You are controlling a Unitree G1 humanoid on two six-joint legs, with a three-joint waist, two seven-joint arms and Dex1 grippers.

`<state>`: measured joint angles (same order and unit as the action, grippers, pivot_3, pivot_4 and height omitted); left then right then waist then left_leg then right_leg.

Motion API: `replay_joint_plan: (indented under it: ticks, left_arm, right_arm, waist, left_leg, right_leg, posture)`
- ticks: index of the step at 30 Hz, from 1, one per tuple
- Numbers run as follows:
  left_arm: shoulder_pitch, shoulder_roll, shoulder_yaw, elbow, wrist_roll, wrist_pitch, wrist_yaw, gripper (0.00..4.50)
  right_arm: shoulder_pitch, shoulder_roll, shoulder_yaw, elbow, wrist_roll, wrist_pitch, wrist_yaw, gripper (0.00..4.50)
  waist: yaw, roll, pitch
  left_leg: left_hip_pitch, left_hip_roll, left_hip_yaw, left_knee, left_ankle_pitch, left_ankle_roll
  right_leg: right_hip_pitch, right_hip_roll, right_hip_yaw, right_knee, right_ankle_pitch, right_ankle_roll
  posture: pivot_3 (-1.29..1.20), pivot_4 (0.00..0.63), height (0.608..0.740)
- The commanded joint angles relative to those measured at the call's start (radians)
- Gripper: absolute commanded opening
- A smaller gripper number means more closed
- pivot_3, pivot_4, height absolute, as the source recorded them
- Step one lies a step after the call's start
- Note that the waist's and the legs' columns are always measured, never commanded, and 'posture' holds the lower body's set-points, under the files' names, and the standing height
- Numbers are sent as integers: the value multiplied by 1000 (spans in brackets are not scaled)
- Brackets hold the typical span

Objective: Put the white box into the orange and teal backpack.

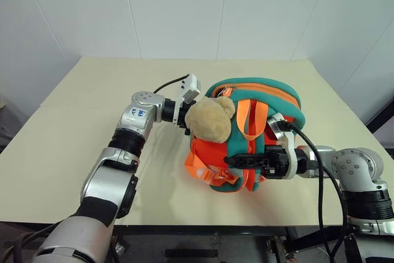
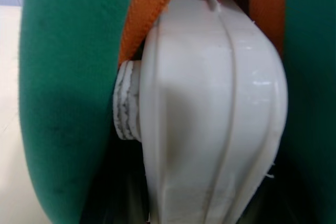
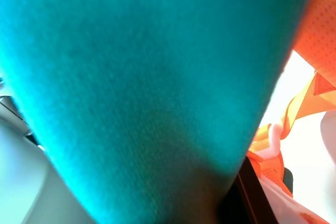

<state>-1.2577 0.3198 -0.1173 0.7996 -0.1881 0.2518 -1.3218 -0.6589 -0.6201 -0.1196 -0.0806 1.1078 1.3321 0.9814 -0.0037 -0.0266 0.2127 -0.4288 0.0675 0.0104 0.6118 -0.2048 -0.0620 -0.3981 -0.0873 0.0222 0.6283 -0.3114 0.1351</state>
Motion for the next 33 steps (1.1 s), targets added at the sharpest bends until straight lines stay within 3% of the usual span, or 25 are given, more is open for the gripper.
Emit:
replay_joint_plan:
  ticks: [1, 8, 21, 29, 33]
  left_arm:
    - [-22, 5, -19, -13, 27, -15, -9, 2272]
    - [-8, 31, 4, -46, 8, -5, -23, 4384]
    - [29, 277, 88, -117, -63, 35, -206, 4449]
    - [90, 367, 146, -342, -261, 333, -263, 4449]
    - [189, 366, 129, -582, -375, 486, -217, 4449]
  right_arm:
    - [7, 9, -13, -46, 38, 7, -14, 74]
    - [16, 9, -16, -49, 52, 3, -30, 74]
    - [10, 9, -8, -35, 40, -10, -26, 74]
    - [1, 9, 5, -18, 28, -18, -14, 74]
    - [-11, 11, 19, -6, 21, -26, -5, 74]
  waist:
    - [0, 0, 0]
    - [0, 0, 0]
    - [-15, 0, 0]
    - [-17, 0, 0]
    - [-22, 0, 0]
  left_leg:
    - [0, 0, 0, 0, 0, 0]
    - [0, 0, 0, 0, 0, 0]
    - [0, 1, 0, 0, 0, 0]
    - [0, 2, 0, 0, 0, 0]
    - [0, 2, 1, 0, 0, 0]
  right_leg:
    - [0, 0, 0, 0, 0, 0]
    - [0, 0, 1, 0, 0, 0]
    - [-1, 2, 2, 1, 0, 0]
    - [-1, 2, 2, 1, 0, 0]
    - [-1, 2, 3, 2, 0, 0]
  posture:
    - [0, 150, 740]
    - [0, 150, 740]
    - [0, 150, 740]
    - [0, 150, 740]
    - [0, 150, 740]
